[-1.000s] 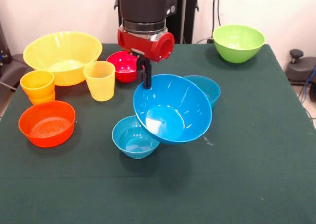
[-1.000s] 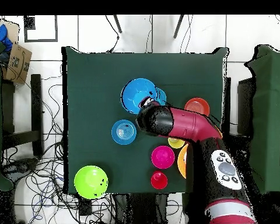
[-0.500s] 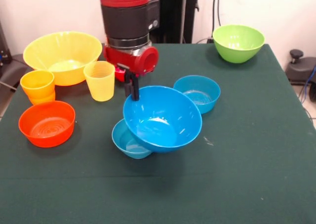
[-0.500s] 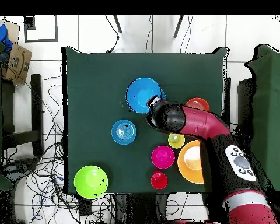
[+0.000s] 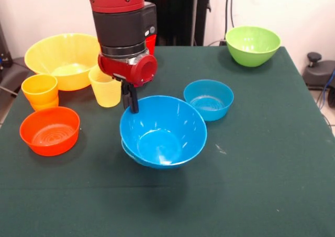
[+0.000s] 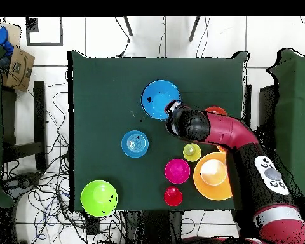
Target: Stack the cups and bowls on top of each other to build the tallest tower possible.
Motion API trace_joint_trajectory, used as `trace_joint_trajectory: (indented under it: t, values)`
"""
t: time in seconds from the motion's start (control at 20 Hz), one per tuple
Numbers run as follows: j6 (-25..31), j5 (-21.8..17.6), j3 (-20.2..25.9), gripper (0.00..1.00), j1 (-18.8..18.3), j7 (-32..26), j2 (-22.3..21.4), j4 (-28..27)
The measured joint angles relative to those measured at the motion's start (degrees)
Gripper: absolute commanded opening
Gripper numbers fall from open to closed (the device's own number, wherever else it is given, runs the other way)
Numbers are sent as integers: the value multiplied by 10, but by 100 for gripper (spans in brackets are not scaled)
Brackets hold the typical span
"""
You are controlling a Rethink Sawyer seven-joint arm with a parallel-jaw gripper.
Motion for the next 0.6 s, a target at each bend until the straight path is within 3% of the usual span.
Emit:
trace_joint_trajectory:
  t: [0.6]
  values:
    - [35,-6,39,0,-23,0,1,-3]
